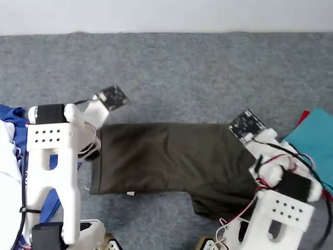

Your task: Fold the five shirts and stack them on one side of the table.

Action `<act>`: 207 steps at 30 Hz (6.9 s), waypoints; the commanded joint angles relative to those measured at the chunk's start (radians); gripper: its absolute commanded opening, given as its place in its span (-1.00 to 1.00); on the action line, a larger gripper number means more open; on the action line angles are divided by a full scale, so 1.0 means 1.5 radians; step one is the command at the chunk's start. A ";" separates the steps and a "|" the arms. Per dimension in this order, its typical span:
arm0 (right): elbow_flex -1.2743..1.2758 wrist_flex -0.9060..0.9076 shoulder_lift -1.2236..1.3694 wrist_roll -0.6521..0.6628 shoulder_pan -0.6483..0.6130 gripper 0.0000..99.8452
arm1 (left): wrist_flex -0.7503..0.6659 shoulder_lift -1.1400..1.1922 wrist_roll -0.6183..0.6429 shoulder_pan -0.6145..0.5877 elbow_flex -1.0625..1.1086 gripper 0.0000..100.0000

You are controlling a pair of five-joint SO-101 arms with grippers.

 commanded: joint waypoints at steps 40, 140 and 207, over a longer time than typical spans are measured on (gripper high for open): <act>-0.427 -0.337 0.818 -0.236 -0.131 -0.97 | -0.177 0.352 0.225 0.072 -0.194 -0.97; -0.739 0.345 0.503 -0.341 0.199 -0.98 | 0.053 0.318 0.261 0.479 -0.360 -0.96; -0.235 0.184 0.187 -0.050 0.663 -0.98 | 0.079 0.748 0.273 0.761 -0.783 -0.72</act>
